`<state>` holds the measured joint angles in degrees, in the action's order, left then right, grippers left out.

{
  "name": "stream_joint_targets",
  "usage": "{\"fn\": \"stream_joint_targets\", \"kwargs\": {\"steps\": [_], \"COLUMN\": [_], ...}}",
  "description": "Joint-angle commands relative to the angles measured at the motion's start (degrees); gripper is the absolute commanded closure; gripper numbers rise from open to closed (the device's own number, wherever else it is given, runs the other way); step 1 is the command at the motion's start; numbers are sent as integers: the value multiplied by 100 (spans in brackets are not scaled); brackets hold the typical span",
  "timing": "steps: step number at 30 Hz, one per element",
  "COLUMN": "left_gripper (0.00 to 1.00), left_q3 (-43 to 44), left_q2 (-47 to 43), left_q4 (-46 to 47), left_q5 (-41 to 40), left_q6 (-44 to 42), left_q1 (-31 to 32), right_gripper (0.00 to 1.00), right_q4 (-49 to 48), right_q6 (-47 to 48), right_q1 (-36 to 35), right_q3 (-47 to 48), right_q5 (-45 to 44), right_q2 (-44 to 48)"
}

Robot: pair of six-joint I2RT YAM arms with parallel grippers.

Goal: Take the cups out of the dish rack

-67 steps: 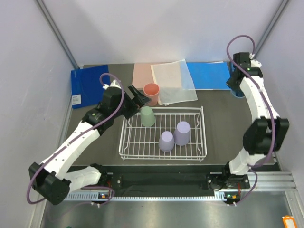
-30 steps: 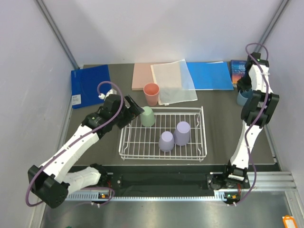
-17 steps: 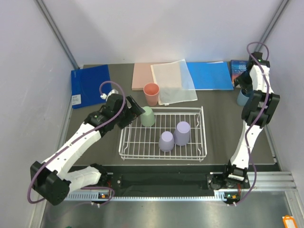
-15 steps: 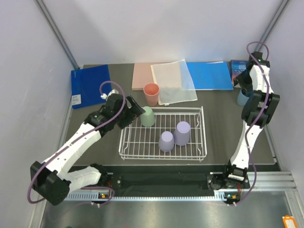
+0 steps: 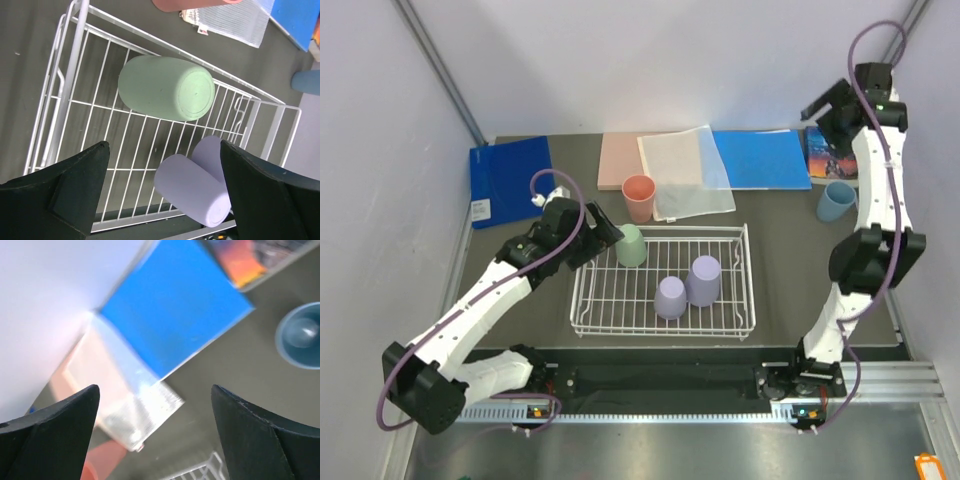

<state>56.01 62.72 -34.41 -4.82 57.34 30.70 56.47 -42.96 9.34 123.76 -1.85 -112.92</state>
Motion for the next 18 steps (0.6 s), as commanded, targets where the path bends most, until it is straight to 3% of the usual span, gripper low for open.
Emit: {"fn": "stream_joint_targets", "kwargs": {"steps": [1, 12, 18], "left_gripper": [4, 5, 4], "left_q3": [103, 147, -98], "left_q2": [-41, -348, -682], "left_q4": [-188, -215, -110], "left_q5": [-151, -230, -204], "left_q6": [-434, -1058, -1383], "left_q1": [15, 15, 24], "right_gripper": [7, 3, 0], "right_q4": [-470, -1332, -1226], "right_q6": [480, 1080, 649], "right_q1": [-1125, -3982, -4658], "right_q3": [-456, -4962, -6223], "right_q5": [-32, -1765, -1520], "right_q2": [1611, 4795, 6141]}}
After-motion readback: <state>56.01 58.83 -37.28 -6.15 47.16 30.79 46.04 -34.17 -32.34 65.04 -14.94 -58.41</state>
